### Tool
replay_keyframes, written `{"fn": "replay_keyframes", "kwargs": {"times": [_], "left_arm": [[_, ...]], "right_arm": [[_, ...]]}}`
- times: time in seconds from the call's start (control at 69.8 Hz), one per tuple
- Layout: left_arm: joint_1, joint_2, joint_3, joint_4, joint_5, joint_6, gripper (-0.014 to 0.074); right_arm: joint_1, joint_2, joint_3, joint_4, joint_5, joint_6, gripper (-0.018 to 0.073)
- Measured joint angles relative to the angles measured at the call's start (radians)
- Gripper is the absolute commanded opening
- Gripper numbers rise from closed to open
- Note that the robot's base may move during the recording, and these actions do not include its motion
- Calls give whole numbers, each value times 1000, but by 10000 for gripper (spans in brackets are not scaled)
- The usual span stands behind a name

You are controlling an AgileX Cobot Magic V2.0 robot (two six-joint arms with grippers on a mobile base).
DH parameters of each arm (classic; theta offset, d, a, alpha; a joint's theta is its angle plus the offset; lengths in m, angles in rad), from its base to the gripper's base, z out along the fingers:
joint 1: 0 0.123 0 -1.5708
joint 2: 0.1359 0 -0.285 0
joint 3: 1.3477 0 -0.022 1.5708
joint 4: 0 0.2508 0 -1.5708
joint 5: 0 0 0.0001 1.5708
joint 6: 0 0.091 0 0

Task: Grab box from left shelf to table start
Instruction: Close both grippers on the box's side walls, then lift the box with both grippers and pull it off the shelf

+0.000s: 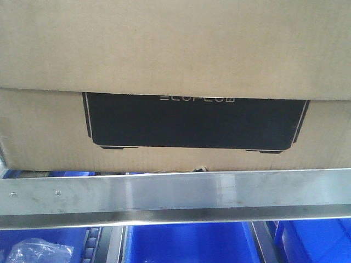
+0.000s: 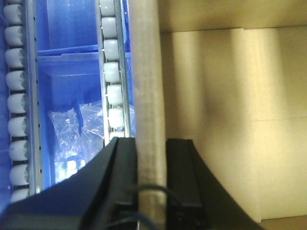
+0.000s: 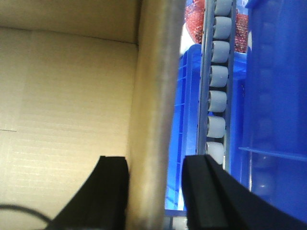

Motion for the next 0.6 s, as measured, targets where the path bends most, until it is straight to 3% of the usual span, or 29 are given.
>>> {"fn": "replay_keyframes", "kwargs": {"times": [0.602], "left_arm": [[0,-129,0,-40,53,10,-97]], "right_arm": [[0,-227,6,25,126,-2,60]]}}
